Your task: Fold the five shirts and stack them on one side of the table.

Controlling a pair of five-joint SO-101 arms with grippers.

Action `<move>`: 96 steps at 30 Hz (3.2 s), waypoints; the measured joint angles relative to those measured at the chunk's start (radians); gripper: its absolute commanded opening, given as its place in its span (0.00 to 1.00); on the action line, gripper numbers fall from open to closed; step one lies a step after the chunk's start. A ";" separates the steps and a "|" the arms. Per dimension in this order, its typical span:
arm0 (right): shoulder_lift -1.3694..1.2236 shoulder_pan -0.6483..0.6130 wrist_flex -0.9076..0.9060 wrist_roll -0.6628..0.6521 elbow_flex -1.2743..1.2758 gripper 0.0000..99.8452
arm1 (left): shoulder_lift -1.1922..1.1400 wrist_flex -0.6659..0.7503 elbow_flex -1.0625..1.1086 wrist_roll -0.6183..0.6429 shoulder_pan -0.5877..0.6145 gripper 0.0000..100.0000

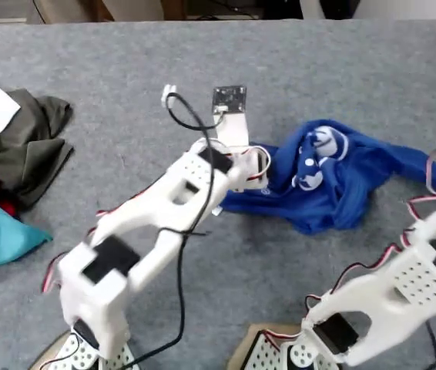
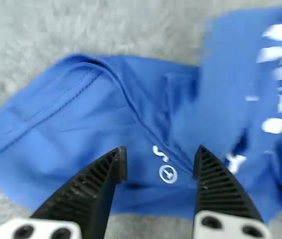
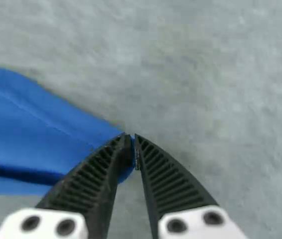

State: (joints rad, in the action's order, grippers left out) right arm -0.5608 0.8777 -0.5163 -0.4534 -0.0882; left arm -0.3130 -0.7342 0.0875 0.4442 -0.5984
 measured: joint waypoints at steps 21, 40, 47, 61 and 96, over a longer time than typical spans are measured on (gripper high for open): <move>-0.250 0.163 0.006 -0.288 -0.275 0.00 | -0.460 -0.361 -0.881 0.221 0.009 0.23; -0.348 0.163 -0.008 -0.288 -0.368 0.00 | -0.876 -0.322 -1.300 0.281 -0.029 0.23; -0.348 0.163 -0.008 -0.288 -0.370 0.00 | -0.882 -0.617 -1.553 0.281 -0.071 0.17; -0.356 0.163 -0.009 -0.288 -0.413 0.00 | -0.957 -0.941 -1.623 0.281 -0.249 0.17; -0.356 0.163 -0.009 -0.318 -0.413 0.00 | -0.566 -0.984 -1.568 0.137 -0.141 0.29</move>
State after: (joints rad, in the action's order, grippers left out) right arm -0.9168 1.0403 -0.5255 -0.7710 -0.5010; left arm -0.8792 -1.7177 -1.4807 0.5808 -0.7396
